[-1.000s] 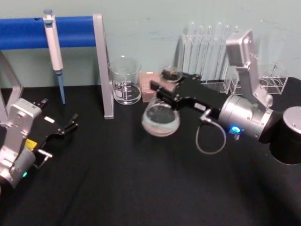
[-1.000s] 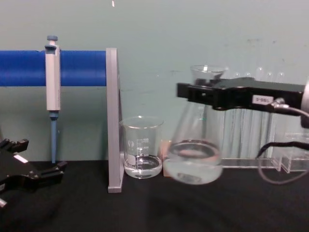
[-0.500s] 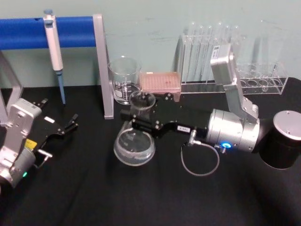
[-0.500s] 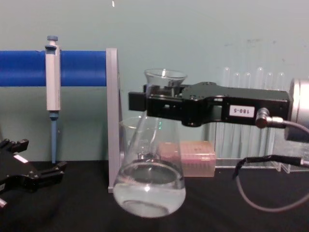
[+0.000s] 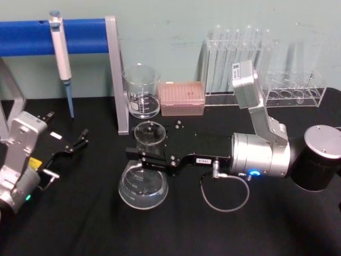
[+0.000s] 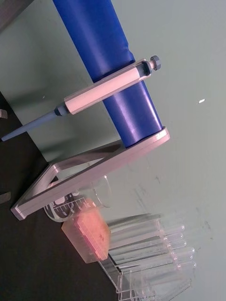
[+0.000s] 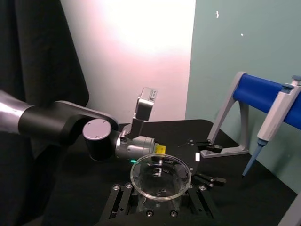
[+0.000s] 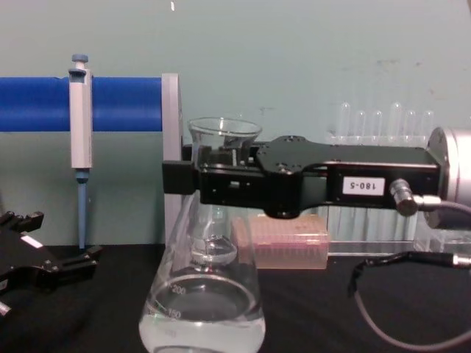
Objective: Grasp the erlenmeyer flask with one hand, shake it three times, then place it back.
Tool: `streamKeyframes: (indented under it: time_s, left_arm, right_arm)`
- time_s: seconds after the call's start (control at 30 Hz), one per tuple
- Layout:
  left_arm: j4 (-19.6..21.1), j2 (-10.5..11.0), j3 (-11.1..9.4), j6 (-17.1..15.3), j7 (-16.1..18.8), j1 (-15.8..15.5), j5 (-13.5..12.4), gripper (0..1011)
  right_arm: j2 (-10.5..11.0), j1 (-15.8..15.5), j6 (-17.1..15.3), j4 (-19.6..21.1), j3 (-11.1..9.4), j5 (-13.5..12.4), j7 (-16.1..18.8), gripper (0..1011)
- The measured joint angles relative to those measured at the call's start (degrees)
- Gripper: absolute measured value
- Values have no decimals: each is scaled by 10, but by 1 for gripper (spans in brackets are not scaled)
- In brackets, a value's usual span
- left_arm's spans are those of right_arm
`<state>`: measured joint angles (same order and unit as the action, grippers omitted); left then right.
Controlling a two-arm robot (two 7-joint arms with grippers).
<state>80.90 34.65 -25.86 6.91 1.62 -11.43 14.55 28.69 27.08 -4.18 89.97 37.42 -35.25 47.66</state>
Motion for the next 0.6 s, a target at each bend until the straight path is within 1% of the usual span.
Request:
streamKeyframes:
  time_s: [0.1,0.2,0.23,0.3,0.33,0.37,0.4,0.5,0.53,0.6]
  left_arm:
    - [0,0,0,0,0,0,0,1001]
    - [0,0,0,0,0,0,0,1001]
    - [0,0,0,0,0,0,0,1001]
    - [0,0,0,0,0,0,0,1001]
    - [0,0,0,0,0,0,0,1001]
    - [0,0,0,0,0,0,0,1001]
    - [0,0,0,0,0,0,0,1001]
    - [0,0,0,0,0,0,0,1001]
    - [0,0,0,0,0,0,0,1001]
    - [0,0,0,0,0,0,0,1001]
  right_arm:
    - [2,3,3,-3,3,-2,1,453]
    - [2,4,5,-4,3,-3,-12,453]
    - [2,2,7,-4,-1,-3,-30,453]
    - [1,-2,8,-3,-7,-2,-52,453]
    - [-1,-6,9,-3,-13,-2,-75,453]
    - [-2,-8,9,-3,-17,-1,-86,453]
    - [-5,-13,8,-2,-25,1,-112,453]
    - [-10,-19,7,-2,-38,6,-148,453]
    - [-14,-23,5,-3,-46,10,-170,453]
    - [-18,-28,3,-3,-55,16,-193,453]
